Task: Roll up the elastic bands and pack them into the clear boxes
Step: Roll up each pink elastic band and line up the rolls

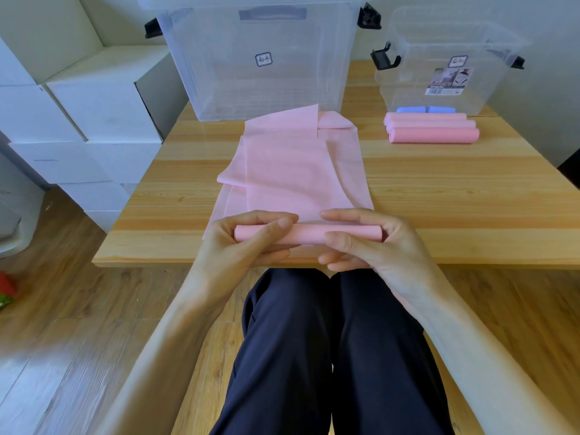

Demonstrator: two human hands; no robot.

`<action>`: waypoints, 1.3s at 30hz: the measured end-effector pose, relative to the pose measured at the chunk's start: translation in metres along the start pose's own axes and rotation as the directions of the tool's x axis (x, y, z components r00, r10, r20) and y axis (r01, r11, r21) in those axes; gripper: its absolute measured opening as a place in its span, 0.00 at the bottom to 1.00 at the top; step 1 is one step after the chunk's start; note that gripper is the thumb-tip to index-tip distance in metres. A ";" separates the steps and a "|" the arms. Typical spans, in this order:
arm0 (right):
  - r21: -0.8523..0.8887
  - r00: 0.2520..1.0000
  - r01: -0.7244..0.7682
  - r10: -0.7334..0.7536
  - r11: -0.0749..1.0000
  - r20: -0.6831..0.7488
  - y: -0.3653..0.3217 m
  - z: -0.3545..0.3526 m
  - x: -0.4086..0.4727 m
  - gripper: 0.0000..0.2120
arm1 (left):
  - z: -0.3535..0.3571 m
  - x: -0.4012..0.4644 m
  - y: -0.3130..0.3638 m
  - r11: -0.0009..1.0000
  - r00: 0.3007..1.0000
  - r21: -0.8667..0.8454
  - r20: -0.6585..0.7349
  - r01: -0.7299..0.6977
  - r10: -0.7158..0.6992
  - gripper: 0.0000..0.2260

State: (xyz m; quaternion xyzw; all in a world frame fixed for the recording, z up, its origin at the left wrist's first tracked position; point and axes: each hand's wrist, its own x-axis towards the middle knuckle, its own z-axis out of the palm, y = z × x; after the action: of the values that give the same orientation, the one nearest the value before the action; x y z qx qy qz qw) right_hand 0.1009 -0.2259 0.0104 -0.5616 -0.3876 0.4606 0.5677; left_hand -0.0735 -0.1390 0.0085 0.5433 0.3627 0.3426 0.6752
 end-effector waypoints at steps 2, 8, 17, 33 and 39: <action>-0.020 1.000 0.016 -0.016 1.000 -0.020 0.001 0.000 0.001 0.10 | 0.000 0.001 0.001 1.000 1.000 0.003 0.020 0.002 -0.002 0.12; 0.008 1.000 -0.029 0.029 1.000 -0.004 0.001 0.001 0.001 0.12 | -0.001 0.001 0.000 0.999 1.000 -0.035 0.008 -0.016 0.016 0.07; -0.002 1.000 -0.020 0.020 1.000 0.000 0.000 0.002 0.000 0.11 | -0.002 -0.003 0.002 0.999 1.000 0.032 0.013 -0.026 0.026 0.06; -0.036 1.000 0.009 -0.010 0.999 -0.011 0.001 0.003 0.001 0.12 | -0.003 -0.002 0.002 0.999 0.999 0.032 -0.025 -0.024 0.024 0.07; -0.002 1.000 -0.019 0.019 1.000 -0.013 0.001 0.004 0.001 0.12 | -0.004 -0.002 0.002 0.998 1.000 0.053 0.009 -0.028 0.027 0.08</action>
State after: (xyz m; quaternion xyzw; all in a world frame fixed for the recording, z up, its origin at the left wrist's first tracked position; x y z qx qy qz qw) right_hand 0.0976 -0.2240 0.0093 -0.5689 -0.3787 0.4619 0.5653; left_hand -0.0783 -0.1387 0.0106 0.5672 0.3614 0.3400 0.6573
